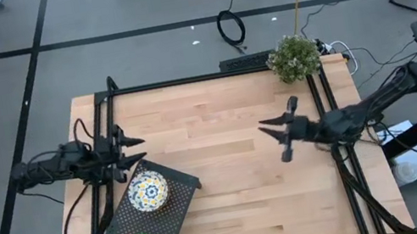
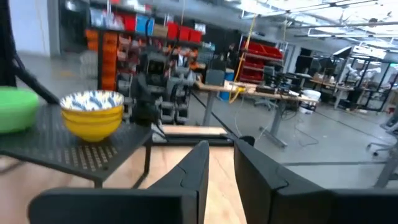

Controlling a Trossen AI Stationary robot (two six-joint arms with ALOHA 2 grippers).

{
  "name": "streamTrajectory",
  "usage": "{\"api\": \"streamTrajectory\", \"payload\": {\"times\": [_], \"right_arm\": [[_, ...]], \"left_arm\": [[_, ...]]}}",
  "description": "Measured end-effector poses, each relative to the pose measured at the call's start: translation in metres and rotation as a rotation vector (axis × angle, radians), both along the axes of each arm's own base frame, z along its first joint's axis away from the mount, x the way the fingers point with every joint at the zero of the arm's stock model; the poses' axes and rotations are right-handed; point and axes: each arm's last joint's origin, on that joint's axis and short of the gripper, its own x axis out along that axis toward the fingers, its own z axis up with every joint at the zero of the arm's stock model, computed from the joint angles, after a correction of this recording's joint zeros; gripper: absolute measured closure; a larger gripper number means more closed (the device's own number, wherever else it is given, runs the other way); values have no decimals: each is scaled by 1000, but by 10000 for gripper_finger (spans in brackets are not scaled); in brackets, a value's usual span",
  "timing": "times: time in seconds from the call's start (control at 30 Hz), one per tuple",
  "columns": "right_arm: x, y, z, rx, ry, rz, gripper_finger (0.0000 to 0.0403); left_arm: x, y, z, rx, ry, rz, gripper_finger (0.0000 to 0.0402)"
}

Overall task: Pick & Place Mini bowls
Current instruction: Return to Home Position

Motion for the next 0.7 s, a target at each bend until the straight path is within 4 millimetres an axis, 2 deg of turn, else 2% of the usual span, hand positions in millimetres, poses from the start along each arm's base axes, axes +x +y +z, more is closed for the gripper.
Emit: {"api": "streamTrajectory", "payload": {"times": [0.23,0.5,0.7], "right_arm": [[-37,-15,-15,78,-57,10,337],[-60,-20,-61,188,6,163,337],[-78,-28,-87,198,-41,162,337]], "left_arm": [[1,2,-10,-34,77,12,192],[12,2,-40,-30,82,35,192],[12,5,-43,-32,83,50,192]]}}
